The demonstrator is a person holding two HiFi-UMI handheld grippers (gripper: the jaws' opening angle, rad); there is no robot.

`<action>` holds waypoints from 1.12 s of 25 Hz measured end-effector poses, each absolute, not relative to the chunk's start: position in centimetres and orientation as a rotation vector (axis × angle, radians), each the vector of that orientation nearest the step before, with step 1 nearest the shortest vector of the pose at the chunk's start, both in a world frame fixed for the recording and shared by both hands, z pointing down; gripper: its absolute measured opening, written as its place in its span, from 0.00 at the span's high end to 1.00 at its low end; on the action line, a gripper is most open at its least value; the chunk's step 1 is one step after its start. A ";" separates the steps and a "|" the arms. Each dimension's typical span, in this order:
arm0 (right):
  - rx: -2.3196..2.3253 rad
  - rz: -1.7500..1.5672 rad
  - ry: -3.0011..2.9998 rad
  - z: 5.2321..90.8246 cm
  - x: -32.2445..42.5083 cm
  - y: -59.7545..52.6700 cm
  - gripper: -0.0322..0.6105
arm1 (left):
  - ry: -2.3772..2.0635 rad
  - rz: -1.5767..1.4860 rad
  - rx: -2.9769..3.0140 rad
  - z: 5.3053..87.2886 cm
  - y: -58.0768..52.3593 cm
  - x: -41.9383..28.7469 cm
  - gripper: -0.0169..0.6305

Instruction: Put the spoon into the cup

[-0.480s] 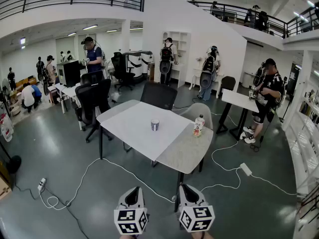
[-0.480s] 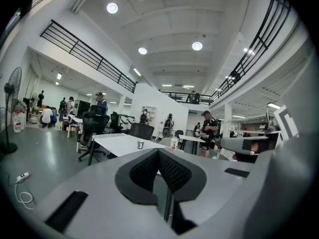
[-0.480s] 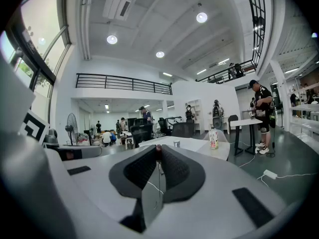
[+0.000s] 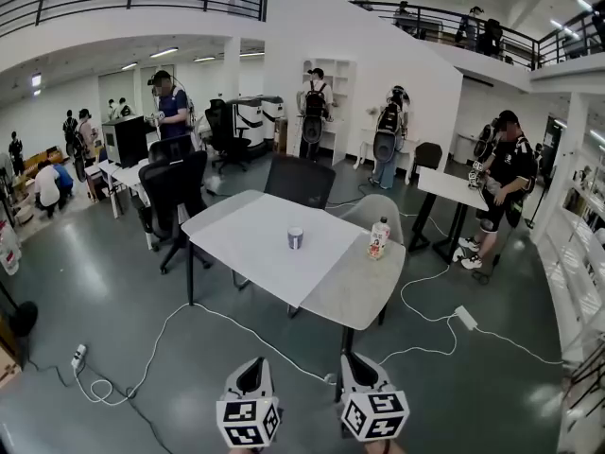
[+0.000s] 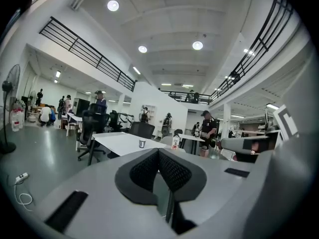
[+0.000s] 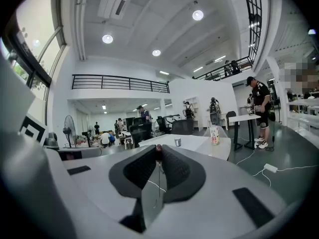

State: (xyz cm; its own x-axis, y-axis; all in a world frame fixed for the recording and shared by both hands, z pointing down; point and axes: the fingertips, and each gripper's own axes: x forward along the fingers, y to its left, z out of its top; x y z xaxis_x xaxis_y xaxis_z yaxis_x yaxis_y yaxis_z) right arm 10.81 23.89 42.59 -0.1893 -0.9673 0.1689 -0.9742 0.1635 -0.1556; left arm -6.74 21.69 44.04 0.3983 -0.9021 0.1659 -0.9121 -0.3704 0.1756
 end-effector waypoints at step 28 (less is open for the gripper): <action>2.036 0.378 -2.322 43.8 10.7 14.9 0.86 | -1.590 0.096 2.391 46.3 13.4 -8.2 0.95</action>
